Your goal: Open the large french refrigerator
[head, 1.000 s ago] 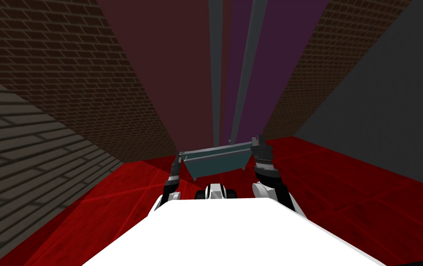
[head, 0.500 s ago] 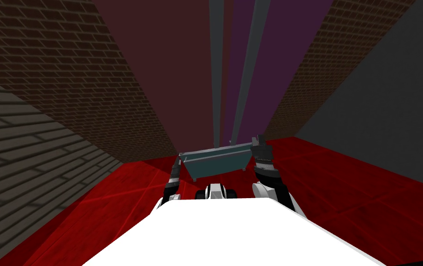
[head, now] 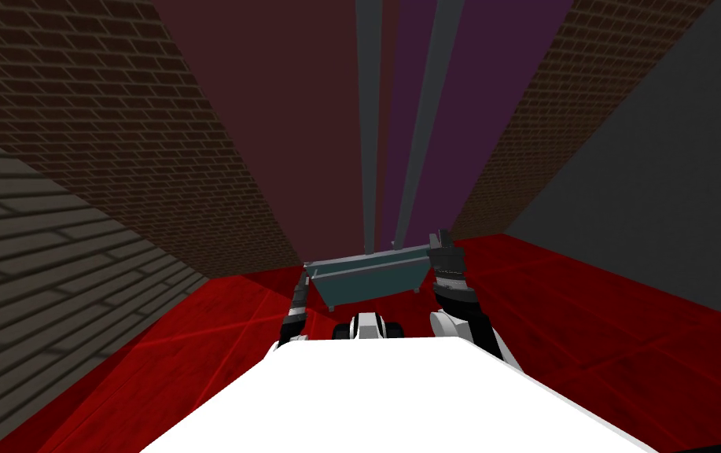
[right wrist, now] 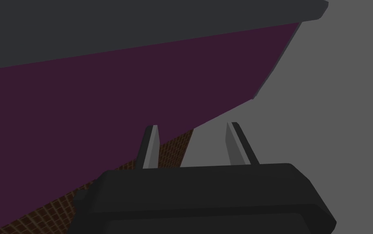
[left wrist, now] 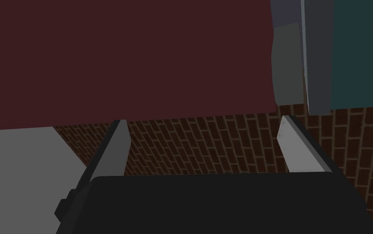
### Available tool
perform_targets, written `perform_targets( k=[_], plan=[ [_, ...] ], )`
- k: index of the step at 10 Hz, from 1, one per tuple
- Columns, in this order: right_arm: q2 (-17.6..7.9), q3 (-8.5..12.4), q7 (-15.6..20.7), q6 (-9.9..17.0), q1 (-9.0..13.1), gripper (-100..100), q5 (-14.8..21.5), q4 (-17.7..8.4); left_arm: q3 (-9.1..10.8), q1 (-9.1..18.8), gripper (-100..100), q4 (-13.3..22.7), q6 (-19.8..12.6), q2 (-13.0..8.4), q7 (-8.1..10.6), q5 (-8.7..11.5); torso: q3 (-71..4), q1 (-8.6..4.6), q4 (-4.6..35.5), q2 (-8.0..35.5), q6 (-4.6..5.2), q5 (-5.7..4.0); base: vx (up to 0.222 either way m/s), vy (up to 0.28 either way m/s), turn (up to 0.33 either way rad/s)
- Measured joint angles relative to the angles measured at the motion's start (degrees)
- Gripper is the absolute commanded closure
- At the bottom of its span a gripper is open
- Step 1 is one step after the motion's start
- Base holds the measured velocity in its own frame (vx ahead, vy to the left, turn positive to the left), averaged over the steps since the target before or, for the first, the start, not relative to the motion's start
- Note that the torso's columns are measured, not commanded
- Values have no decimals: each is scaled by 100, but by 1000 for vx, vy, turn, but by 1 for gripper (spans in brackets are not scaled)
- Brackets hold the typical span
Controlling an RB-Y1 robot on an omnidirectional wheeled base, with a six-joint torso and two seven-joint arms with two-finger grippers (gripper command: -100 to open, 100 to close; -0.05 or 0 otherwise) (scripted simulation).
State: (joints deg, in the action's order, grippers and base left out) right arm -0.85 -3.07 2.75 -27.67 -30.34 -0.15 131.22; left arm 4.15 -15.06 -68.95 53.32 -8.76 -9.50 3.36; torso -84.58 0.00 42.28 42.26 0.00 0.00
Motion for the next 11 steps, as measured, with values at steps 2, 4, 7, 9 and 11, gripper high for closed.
perform_targets(
  k=[2,4,7,9,11],
  plan=[
    [0,0,0,0,0,0,0,0,6,84,-100,327,116,-11,-13,25,2,-2,1,3,0,0,39,-15,5],
    [0,0,0,0,0,0,0,0,-2,141,-100,644,248,-1,-31,40,1,-1,0,2,0,0,43,-16,5],
    [0,0,0,0,0,0,0,0,-20,236,-100,1067,409,33,-76,51,1,0,1,2,0,0,48,-20,5],
    [0,0,0,0,0,0,0,0,-22,343,-100,1447,596,32,-94,71,-9,8,-16,-27,17,19,55,-25,29],
    [0,0,0,0,1,0,0,0,-9,438,-100,1708,716,22,-117,89,-22,22,-39,-59,40,47,31,-17,12]
  ],
)
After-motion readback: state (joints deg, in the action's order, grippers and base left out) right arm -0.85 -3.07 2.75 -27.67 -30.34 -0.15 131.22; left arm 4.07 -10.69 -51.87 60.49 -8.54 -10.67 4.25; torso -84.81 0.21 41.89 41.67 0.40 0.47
